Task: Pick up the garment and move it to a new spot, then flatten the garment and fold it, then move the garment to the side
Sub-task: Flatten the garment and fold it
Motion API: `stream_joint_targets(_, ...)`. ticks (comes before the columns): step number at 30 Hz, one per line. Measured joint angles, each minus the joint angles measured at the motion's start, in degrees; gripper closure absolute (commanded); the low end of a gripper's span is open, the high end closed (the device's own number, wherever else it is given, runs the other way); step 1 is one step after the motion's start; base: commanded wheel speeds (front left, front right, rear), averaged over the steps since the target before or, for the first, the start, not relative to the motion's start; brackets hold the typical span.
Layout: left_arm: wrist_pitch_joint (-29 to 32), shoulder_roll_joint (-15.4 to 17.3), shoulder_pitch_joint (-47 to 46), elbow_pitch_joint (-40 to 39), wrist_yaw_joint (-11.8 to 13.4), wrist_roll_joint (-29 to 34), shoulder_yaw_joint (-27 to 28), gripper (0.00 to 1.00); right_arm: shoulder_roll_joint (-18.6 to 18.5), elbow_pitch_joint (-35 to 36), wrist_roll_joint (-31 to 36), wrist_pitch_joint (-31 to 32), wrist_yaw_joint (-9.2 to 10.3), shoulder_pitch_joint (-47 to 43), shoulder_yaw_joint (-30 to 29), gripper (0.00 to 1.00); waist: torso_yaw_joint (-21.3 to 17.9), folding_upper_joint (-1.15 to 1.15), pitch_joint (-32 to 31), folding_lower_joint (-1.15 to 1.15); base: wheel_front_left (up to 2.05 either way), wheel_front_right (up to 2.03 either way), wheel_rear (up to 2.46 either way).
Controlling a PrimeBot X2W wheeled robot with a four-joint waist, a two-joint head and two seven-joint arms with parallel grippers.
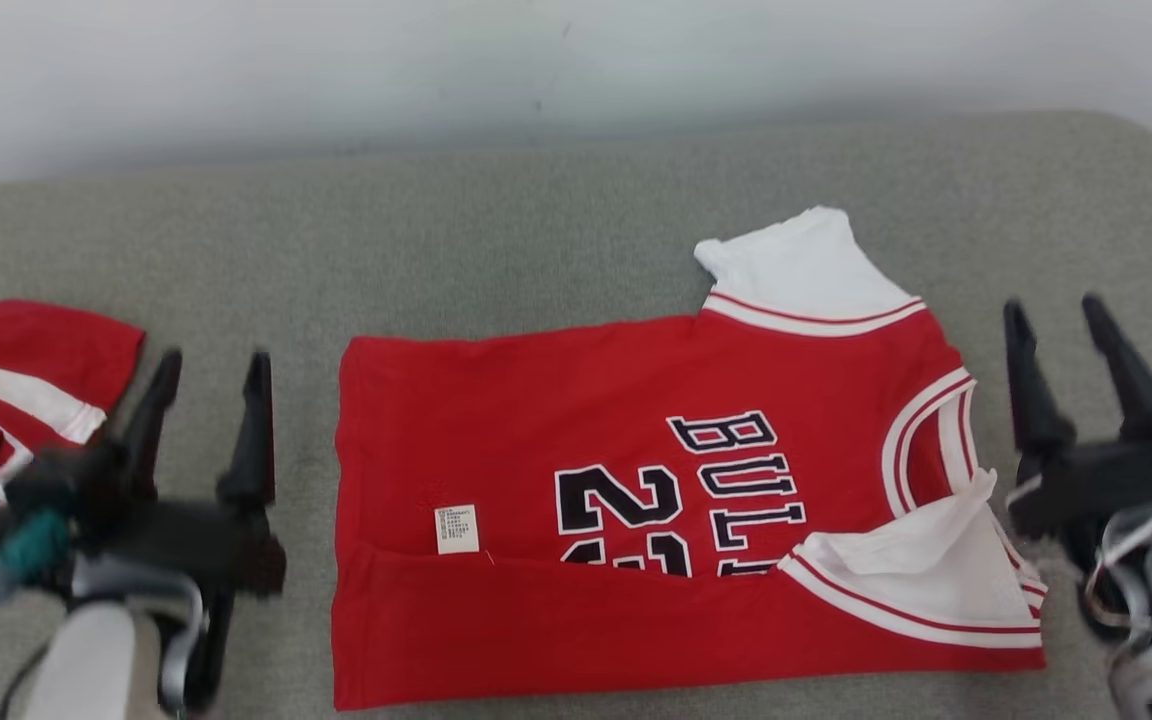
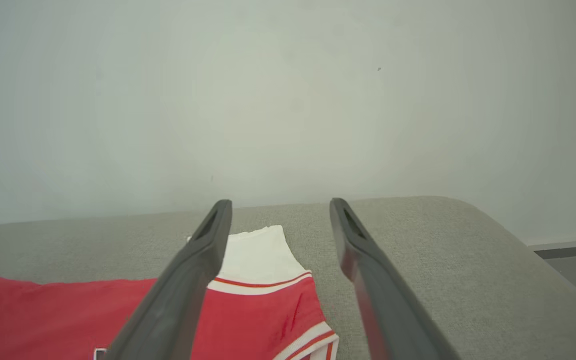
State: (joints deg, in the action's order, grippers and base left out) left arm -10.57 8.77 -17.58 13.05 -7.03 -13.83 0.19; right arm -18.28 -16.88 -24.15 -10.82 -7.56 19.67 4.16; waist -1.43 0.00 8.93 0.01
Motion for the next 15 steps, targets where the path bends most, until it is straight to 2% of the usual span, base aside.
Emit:
stream_joint_targets(8,12.88,4.77,-15.08,5.26,-0.41,-6.37,-5.28,0.0,-4.27,-8.48,-2.56,5.81,0.0,15.28,3.6,0.0,0.23,0.0,6.49,0.01,0.0,0.0,0.0)
stream_joint_targets(15,23.08,7.92,-22.32,7.91,-0.47,-12.69,-11.89,0.0,-6.43,-16.89,-3.85,8.42,0.0,25.54,9.16,0.0,0.53,0.01,12.0,0.01,0.0,0.0,0.0)
